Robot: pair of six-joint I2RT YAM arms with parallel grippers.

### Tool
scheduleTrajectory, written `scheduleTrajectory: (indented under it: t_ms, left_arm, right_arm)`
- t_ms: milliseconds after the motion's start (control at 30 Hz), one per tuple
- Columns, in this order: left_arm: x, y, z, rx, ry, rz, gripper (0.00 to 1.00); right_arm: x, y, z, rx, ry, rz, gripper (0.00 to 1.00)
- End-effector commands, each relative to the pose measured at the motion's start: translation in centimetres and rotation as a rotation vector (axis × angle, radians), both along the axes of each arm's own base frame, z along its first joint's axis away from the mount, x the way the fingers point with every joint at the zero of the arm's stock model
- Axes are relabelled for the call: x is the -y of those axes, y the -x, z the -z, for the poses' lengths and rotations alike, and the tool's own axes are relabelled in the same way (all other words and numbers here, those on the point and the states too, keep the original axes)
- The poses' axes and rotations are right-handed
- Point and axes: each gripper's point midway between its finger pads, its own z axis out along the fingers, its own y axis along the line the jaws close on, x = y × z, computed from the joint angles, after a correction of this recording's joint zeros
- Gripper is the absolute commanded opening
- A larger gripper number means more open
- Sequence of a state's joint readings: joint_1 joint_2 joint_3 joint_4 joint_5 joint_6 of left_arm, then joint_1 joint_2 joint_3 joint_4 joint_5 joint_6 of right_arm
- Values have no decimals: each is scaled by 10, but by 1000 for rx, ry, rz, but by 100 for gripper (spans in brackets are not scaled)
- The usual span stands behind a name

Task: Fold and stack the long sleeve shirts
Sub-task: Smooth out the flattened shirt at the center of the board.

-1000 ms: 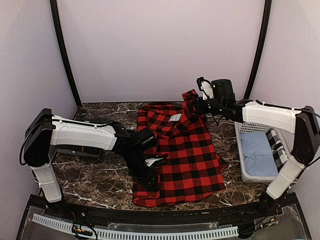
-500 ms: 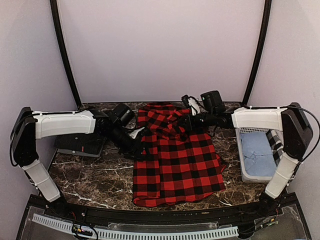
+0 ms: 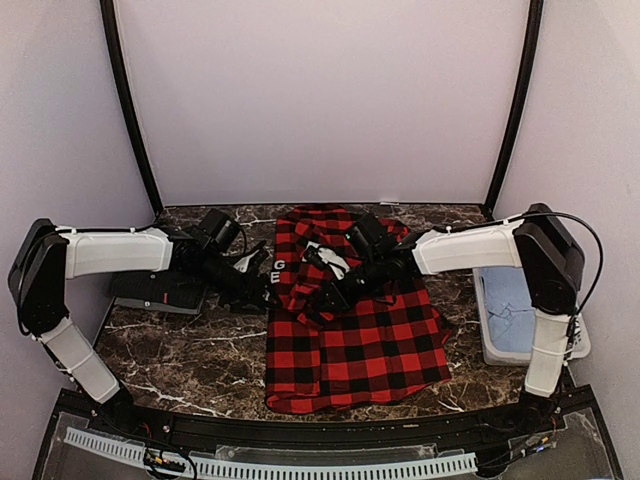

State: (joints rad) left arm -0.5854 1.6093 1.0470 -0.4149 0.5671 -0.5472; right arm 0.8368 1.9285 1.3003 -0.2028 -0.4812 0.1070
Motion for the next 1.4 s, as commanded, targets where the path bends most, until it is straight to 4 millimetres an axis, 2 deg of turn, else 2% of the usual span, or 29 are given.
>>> scheduleTrajectory:
  t_ms: [0,67,233,367,500,700,900,1233,1367]
  left_arm:
    - [10,3,-2,-1,78,39,54]
    - [12,6,1,-9,89,49,54]
    - [14,12,14,-45,108,59,54]
    - [17,14,24,-63,99,68,54]
    - [21,19,34,-76,82,87,54]
    - [33,27,36,-58,100,129,56]
    - [41,27,39,-31,104,142,58]
    - [42,30,47,-23,94,147,54]
    - [42,30,48,-19,92,147,45]
  right_arm:
    - [-6,21,5,-19,38,-96,14]
    - [-4,24,11,-27,62,-100,19]
    - [2,23,2,-15,59,-59,43]
    - [9,18,-4,-1,65,8,52]
    - [20,18,-10,-9,56,95,51]
    - [37,36,-15,-13,-5,157,51]
    - [23,53,-9,-54,-107,152,51]
    - [11,44,17,-104,-174,219,49]
    - [8,43,20,-124,-185,231,45]
